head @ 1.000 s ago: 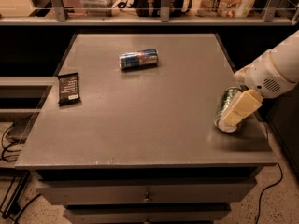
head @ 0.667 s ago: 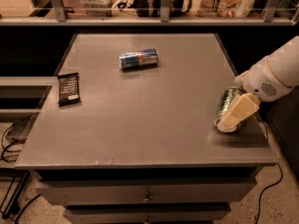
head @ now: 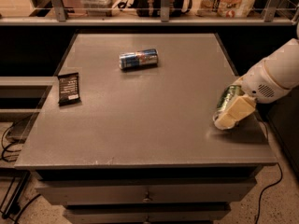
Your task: Move green can near rxbar chocolate
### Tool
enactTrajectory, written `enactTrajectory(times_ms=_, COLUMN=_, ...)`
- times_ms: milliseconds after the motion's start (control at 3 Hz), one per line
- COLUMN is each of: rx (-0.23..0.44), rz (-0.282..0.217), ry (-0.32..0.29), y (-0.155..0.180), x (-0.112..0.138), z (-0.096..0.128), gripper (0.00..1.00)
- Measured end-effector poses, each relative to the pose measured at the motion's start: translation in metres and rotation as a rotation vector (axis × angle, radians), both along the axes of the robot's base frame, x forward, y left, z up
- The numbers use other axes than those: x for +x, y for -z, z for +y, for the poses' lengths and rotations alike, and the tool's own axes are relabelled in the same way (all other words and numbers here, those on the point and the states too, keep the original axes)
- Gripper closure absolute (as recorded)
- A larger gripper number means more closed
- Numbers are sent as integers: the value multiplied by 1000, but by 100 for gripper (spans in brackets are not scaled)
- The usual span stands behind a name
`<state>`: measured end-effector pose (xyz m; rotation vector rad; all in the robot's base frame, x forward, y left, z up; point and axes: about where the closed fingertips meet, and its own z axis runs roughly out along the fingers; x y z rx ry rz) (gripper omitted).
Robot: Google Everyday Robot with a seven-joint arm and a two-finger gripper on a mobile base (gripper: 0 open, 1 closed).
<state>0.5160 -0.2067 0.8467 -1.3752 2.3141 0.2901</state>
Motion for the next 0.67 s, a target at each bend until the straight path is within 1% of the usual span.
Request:
enactTrajectory(times_ms=333, rx=-5, rz=-37, ry=-37, y=-24, x=2, z=18, gripper=62)
enactTrajectory(times_ms=667, rx=19, rz=-118, ry=-99, y=-65, x=11, z=49, gripper=87)
